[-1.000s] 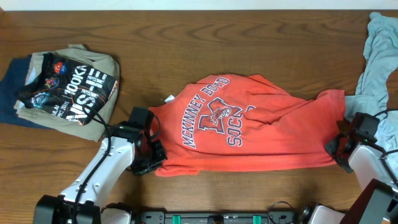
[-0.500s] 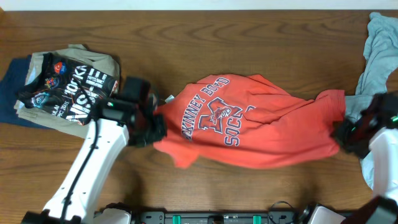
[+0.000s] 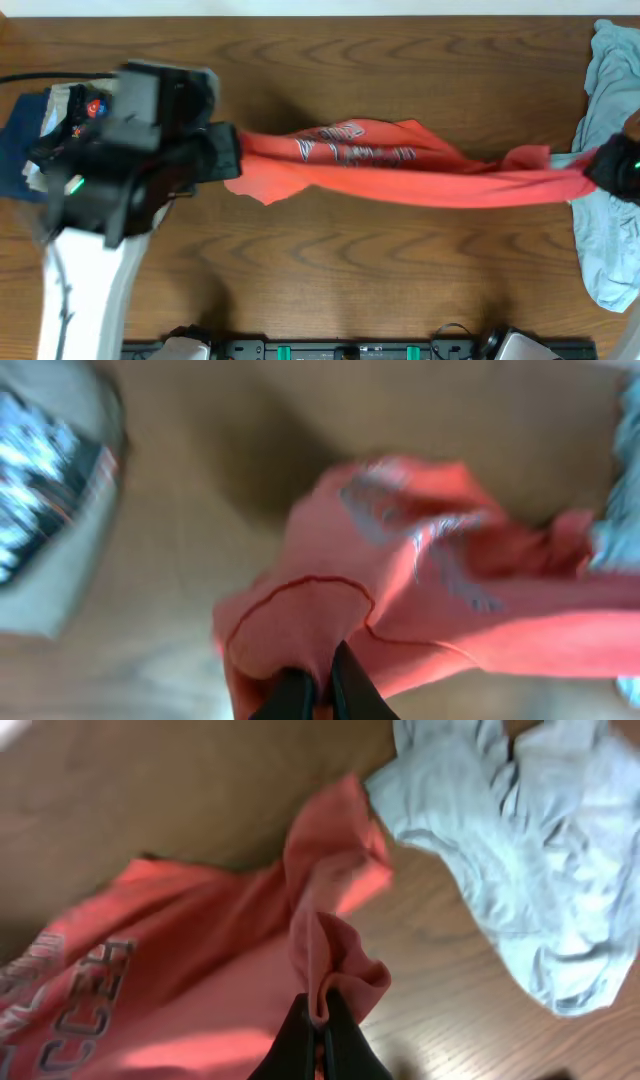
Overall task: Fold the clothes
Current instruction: 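Lift the red t-shirt with both grippers and shake it out flat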
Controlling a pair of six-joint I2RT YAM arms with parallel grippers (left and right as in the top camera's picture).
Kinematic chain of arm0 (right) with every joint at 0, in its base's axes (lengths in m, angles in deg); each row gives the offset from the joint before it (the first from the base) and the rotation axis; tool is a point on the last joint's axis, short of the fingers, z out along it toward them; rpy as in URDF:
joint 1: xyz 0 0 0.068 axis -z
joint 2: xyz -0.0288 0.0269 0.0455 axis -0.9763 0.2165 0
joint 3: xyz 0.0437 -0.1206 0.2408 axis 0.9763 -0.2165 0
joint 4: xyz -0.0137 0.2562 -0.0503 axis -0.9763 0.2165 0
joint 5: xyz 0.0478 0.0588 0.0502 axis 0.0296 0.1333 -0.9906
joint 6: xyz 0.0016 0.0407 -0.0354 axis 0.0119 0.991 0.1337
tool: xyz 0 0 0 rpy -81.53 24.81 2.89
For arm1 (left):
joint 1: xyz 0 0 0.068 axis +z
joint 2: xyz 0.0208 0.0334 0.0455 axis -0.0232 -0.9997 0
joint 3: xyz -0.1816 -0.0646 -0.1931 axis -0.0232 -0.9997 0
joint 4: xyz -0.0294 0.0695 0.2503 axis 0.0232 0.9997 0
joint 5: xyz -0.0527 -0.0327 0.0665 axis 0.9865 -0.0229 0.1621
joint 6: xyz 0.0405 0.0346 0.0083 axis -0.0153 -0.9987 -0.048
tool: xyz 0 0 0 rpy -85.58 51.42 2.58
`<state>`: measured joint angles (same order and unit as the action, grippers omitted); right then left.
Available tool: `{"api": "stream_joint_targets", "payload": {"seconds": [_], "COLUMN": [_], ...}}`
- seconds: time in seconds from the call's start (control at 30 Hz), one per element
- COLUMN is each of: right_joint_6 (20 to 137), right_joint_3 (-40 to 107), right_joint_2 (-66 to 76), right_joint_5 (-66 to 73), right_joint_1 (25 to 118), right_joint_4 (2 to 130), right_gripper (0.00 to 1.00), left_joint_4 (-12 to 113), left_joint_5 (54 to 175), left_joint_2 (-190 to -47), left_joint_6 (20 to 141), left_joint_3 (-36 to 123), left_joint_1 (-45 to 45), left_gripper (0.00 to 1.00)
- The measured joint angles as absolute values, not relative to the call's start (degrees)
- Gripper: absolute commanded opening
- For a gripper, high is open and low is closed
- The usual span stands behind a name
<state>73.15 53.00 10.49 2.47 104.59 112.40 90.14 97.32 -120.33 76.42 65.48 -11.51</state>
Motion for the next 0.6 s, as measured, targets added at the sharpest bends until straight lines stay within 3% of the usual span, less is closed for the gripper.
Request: {"api": "stream_joint_targets", "payload": {"seconds": [0.37, 0.6], "right_joint_6": [72.73, 72.06], "right_joint_3": [74.47, 78.69], "right_joint_2": [10.19, 9.33], "right_joint_5": [1.55, 0.57], "right_joint_1": [105.86, 106.88], "right_joint_4": [119.59, 120.33], "right_gripper": [0.01, 0.01], "left_joint_4": [90.36, 89.6], "left_joint_5": [91.09, 89.8], "left_joint_2": [-109.47, -108.09], "left_joint_6": [75.98, 75.98], "left_joint_3": [79.86, 82.31], "left_joint_1": [-11.51, -11.51], "left_gripper": [0.07, 0.06]}}
